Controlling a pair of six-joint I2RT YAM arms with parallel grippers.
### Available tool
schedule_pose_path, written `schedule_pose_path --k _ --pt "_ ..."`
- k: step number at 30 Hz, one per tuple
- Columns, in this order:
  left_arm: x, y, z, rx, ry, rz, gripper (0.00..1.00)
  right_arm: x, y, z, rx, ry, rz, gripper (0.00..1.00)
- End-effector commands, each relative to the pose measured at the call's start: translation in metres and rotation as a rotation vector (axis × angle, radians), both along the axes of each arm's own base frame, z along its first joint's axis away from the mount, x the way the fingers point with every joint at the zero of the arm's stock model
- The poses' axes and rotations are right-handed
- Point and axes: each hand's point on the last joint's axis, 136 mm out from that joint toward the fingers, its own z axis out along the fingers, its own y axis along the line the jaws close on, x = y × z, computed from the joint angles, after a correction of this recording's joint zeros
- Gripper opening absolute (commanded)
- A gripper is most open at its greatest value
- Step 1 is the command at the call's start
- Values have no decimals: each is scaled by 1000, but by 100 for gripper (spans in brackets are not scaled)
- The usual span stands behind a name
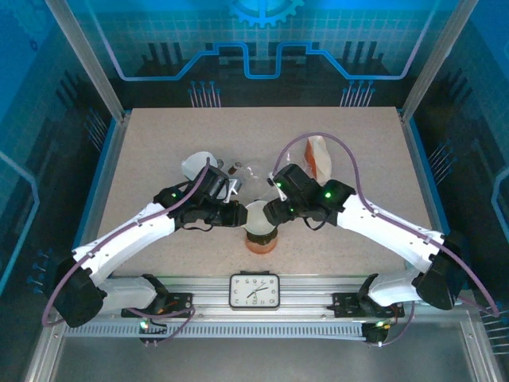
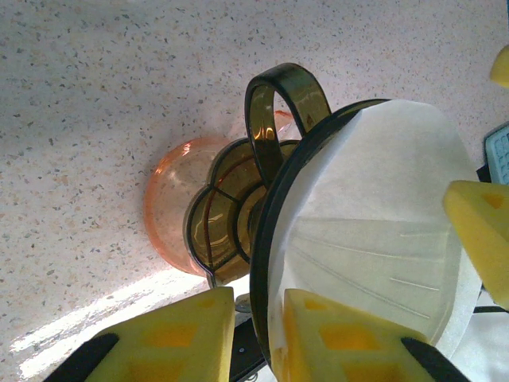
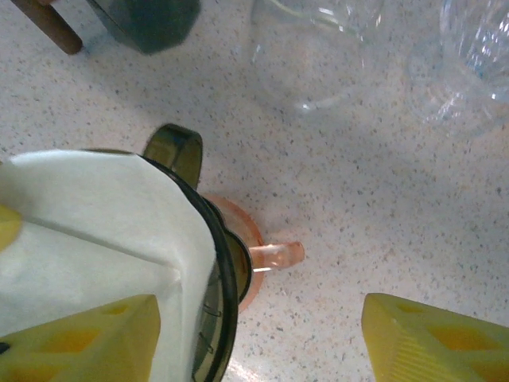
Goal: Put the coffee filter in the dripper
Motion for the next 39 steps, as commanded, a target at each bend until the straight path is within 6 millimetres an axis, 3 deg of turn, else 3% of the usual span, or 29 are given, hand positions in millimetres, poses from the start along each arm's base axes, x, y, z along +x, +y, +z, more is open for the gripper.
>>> schedule_pose_path --k 1,7,11,13,15,17,22,28,34,39 --pt "-1 0 4 -7 3 -6 25 -1 -9 -14 -31 37 -36 65" --pt "-1 0 4 -6 3 -6 25 1 -4 -17 -28 42 -28 46" --pt "-1 0 3 -5 4 -6 24 2 -3 -16 -26 39 -27 43" --pt "-1 0 4 -7 3 -5 25 2 -2 -14 -18 38 -27 50" --pt "-1 0 4 -8 4 -5 25 2 -1 -10 -3 29 -30 64" --pt "-1 0 4 -8 2 -5 25 4 -4 -3 9 5 -39 68" --pt "0 0 5 -12 -2 0 29 7 -18 10 24 -54 -87 70" --pt "2 -1 12 -29 -22 3 40 9 -42 18 50 -102 -190 70" --pt "4 -3 30 -64 -65 9 55 2 -61 12 57 -98 -256 70" --pt "4 -5 58 -142 -127 20 70 -10 -72 -8 44 -47 -286 70"
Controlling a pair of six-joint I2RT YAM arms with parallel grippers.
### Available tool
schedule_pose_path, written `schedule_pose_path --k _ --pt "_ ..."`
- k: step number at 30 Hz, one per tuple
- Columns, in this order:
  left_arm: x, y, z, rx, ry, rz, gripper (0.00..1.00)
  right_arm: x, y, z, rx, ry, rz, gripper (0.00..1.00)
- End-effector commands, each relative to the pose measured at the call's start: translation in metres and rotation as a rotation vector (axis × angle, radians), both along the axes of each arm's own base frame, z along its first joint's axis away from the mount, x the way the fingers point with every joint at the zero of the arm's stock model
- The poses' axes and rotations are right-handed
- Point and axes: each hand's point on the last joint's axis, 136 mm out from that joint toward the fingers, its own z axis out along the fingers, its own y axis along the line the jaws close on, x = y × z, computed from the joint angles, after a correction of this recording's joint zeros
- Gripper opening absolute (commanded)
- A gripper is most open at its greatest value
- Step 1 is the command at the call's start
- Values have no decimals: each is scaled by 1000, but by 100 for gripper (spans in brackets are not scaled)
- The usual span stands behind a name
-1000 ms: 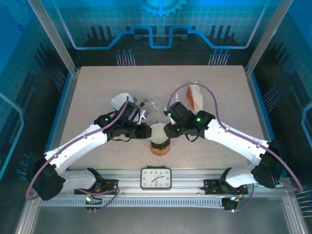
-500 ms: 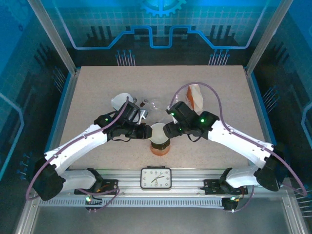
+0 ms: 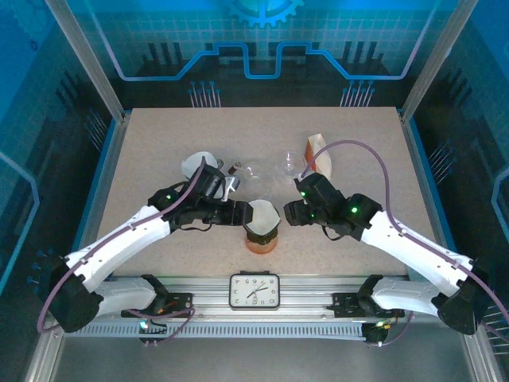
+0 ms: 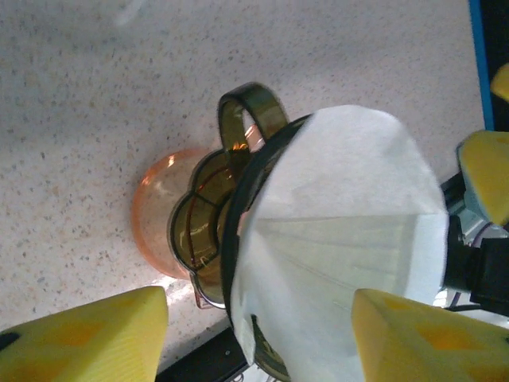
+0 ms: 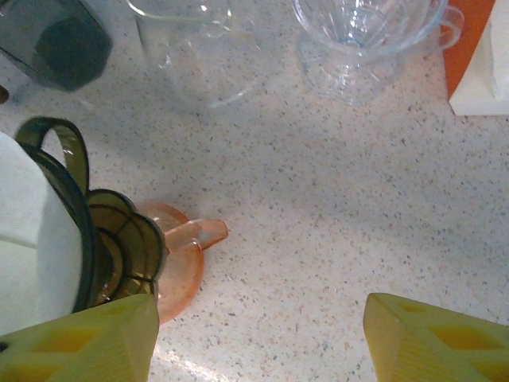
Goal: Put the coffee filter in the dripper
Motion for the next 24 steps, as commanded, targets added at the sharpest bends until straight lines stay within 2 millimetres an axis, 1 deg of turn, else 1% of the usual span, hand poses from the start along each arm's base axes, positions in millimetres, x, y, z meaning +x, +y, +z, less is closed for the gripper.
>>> schedule_pose_path --k 1,4,5,6,7,9,11,17,21,24 --pt "4 -4 40 -96 -86 13 74 -6 -13 -14 -2 36 -59 70" --pt "6 0 53 -120 -134 37 86 -16 -8 -34 11 95 -17 70" --pt "7 4 56 -120 -157 56 91 -22 -5 -48 15 135 9 70" --pt "9 9 58 -115 -180 78 97 -28 1 -57 36 164 41 70" --pt "10 13 59 -110 -201 101 99 -33 7 -66 62 187 70 69" --pt "12 25 59 -103 -239 161 99 -41 19 -79 126 221 118 69" --pt "13 35 58 -106 -264 210 99 -46 24 -88 169 227 137 68" --pt "9 58 57 -95 -325 296 99 -51 43 -103 283 214 213 61" --pt "7 64 58 -93 -337 314 99 -52 56 -116 347 228 237 57" --pt "5 66 60 -91 -336 318 99 -49 63 -122 369 231 244 53"
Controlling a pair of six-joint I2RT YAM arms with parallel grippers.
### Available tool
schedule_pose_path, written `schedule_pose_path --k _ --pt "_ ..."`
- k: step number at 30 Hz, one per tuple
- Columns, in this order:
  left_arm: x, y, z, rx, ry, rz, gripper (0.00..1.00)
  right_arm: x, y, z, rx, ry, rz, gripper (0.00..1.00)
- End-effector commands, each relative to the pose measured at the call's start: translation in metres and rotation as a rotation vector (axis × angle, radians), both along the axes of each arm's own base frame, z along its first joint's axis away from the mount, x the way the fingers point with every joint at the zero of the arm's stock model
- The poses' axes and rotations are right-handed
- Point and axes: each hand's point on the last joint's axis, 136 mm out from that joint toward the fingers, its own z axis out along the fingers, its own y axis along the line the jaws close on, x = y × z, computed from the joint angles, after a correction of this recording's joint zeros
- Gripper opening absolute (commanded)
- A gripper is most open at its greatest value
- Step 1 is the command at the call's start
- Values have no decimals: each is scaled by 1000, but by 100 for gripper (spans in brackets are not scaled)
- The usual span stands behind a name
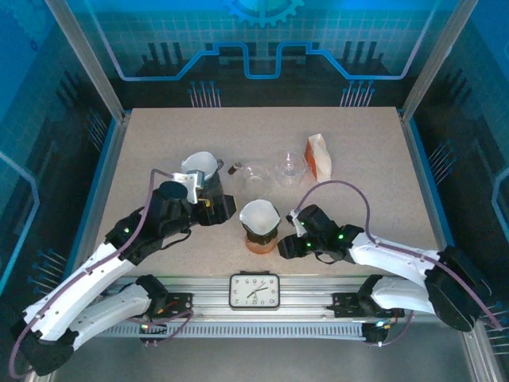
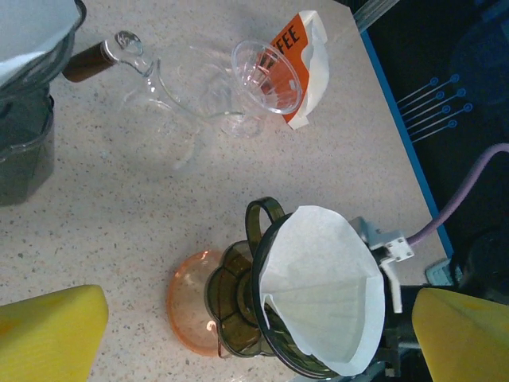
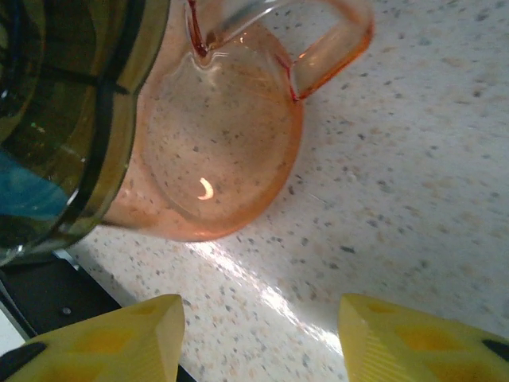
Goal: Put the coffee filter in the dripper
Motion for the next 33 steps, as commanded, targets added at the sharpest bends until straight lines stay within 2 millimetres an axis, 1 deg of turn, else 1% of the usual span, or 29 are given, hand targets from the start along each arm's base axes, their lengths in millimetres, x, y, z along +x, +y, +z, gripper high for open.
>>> schedule_pose_path --k 1,6,14,15,16,18,26,33 --pt "3 9 -1 7 -2 48 99 9 21 8 115 -27 15 52" --pt "2 12 -2 14 -3 58 99 14 25 0 138 -31 -9 50" --pt "2 14 -1 13 -6 70 99 28 41 2 191 -73 -37 48" --pt "2 15 0 12 -6 74 99 30 42 0 185 -69 -40 48" --pt "2 15 0 13 -6 77 99 35 48 4 206 -89 -40 48" --pt "1 19 2 12 -9 92 99 40 54 6 218 -95 -45 47" --pt "-5 36 10 0 -51 148 99 65 81 4 226 -107 -48 47" --pt "-9 46 24 -1 -110 169 99 87 104 3 226 -114 -49 46"
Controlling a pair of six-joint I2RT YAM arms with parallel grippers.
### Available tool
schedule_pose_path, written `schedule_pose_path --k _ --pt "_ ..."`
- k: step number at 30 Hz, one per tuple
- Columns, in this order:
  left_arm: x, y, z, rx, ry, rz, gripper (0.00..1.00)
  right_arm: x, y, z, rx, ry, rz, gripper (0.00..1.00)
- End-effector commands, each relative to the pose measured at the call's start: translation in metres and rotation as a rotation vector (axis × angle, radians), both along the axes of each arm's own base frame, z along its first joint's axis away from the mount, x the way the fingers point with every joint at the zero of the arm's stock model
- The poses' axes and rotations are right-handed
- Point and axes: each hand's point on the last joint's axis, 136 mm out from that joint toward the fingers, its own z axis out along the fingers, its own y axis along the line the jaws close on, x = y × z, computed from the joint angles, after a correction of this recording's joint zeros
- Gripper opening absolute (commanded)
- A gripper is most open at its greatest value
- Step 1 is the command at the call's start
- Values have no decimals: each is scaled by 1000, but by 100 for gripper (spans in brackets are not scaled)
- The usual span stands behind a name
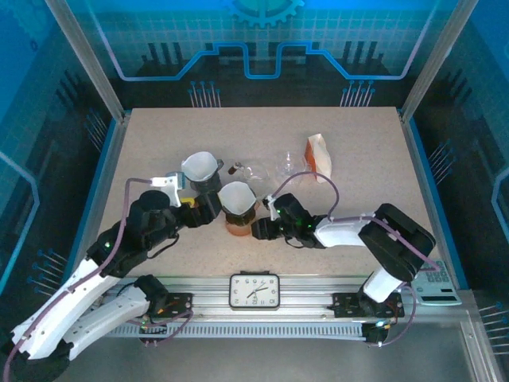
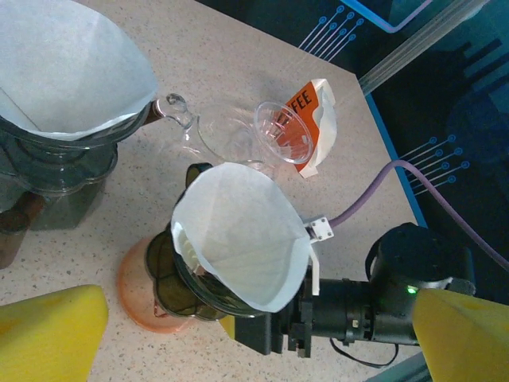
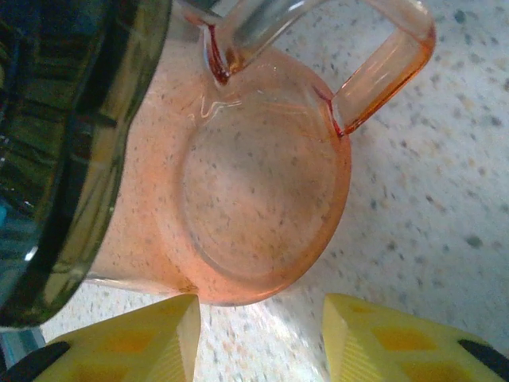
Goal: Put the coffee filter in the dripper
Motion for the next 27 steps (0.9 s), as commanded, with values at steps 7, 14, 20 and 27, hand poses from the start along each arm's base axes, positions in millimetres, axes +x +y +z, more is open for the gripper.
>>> schedule_pose_path --k 7,14,20,27 --pt "-2 19 12 28 -53 61 99 31 30 12 31 -56 -18 45" --pt "-2 22 22 28 -86 69 99 41 42 10 42 -54 -20 45" --pt "-1 22 27 29 -102 68 99 46 47 8 41 -51 -21 45" --pt "1 18 26 22 -109 56 99 31 27 13 7 -39 -28 51"
